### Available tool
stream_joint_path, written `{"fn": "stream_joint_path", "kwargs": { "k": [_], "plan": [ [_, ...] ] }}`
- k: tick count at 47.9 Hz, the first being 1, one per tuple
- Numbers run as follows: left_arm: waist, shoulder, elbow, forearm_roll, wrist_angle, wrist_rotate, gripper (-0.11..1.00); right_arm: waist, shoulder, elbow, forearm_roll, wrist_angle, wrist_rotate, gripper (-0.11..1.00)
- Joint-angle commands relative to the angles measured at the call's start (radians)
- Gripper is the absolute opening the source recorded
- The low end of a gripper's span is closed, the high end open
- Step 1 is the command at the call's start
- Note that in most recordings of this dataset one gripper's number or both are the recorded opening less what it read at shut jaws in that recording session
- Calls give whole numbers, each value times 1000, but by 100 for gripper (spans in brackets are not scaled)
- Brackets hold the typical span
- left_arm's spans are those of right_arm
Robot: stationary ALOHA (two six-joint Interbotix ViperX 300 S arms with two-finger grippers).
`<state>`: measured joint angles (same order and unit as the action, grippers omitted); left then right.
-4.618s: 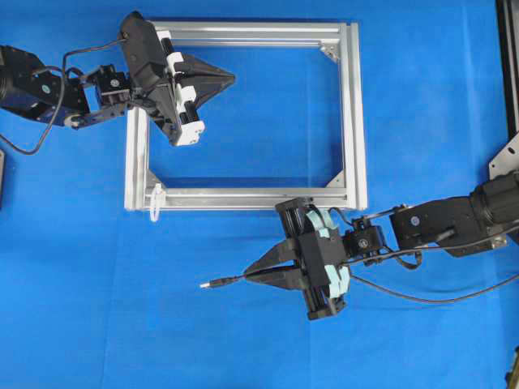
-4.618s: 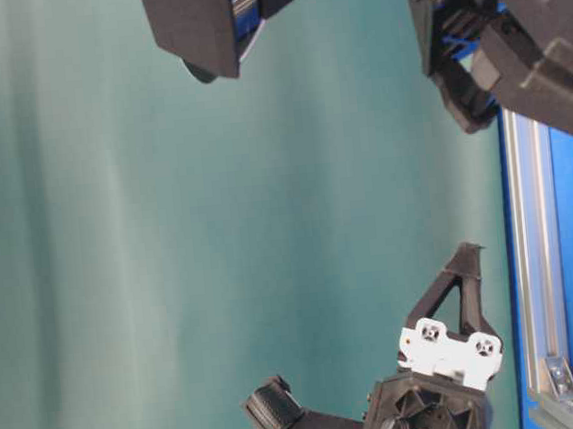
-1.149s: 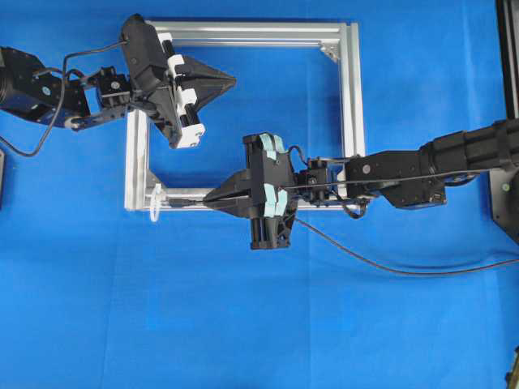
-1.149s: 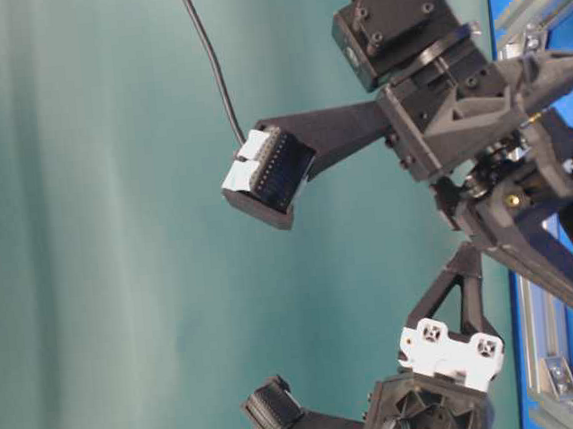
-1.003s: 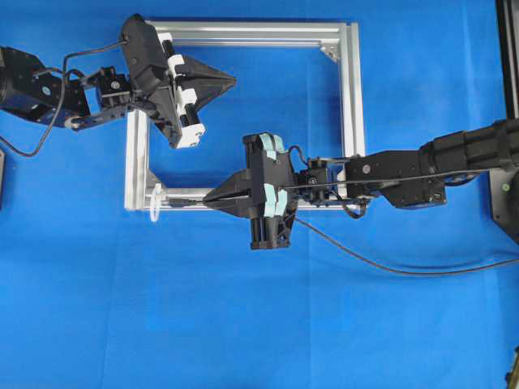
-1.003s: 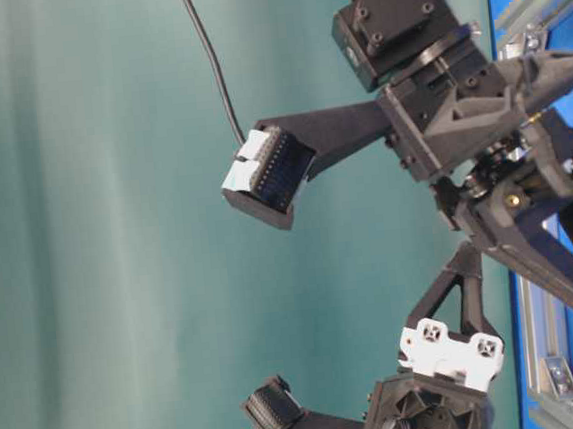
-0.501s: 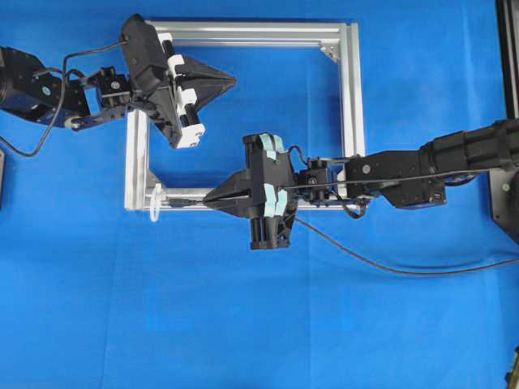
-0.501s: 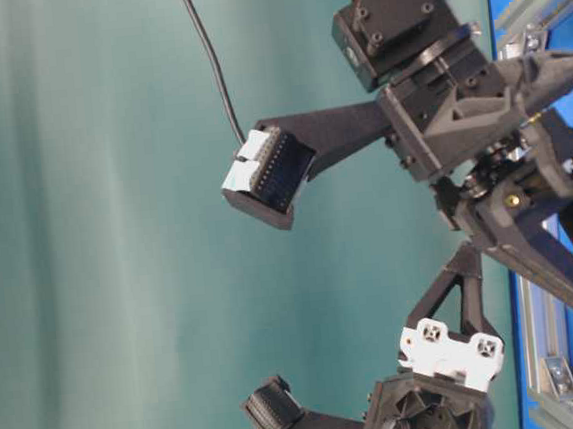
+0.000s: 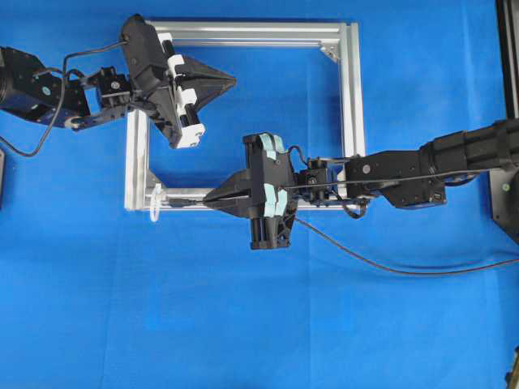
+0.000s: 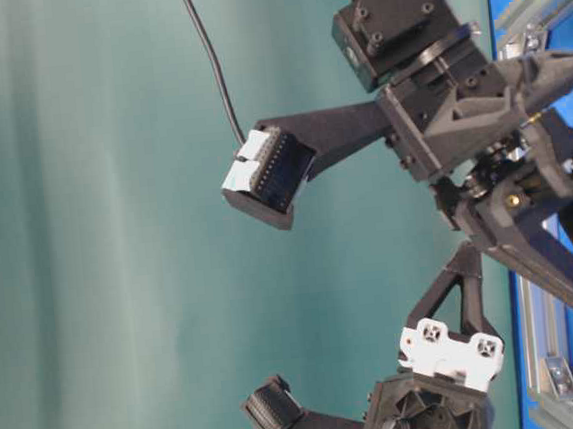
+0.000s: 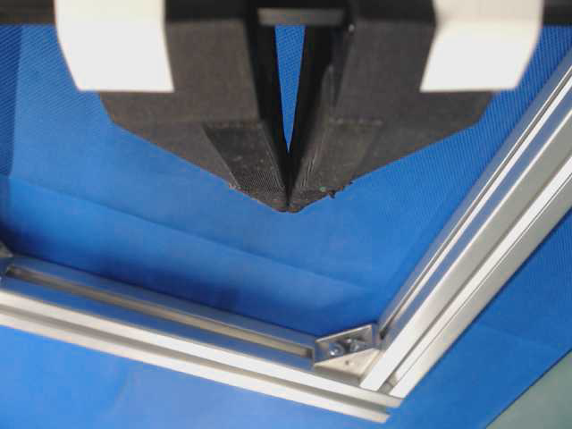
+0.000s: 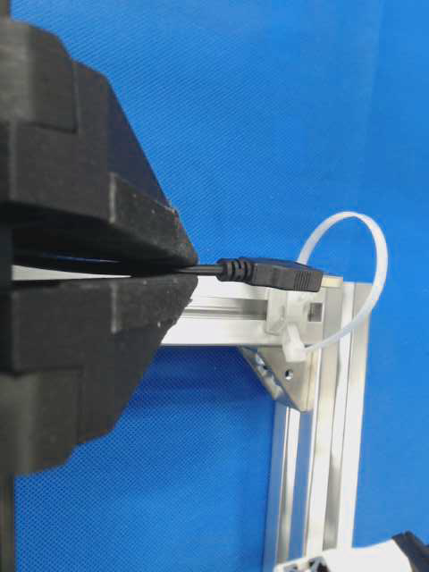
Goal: Insert the wire through the string loop located on the left side.
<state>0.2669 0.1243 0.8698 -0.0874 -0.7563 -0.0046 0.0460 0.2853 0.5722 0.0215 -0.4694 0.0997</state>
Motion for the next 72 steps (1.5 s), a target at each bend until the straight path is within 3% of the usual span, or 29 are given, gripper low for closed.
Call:
{"fn": "stream_joint_path", "kwargs": {
  "k": [1, 49, 72],
  "plan": [
    [0, -29, -8, 2, -8, 0, 0, -2, -17, -17, 3, -3, 2, -10],
    [-2, -29, -6, 3, -8, 2, 0, -2, -15, -23, 3, -5, 2, -10],
    [-2, -29, -6, 3, -6, 2, 0, 0, 35, -117, 3, 38, 2, -10]
  ]
}}
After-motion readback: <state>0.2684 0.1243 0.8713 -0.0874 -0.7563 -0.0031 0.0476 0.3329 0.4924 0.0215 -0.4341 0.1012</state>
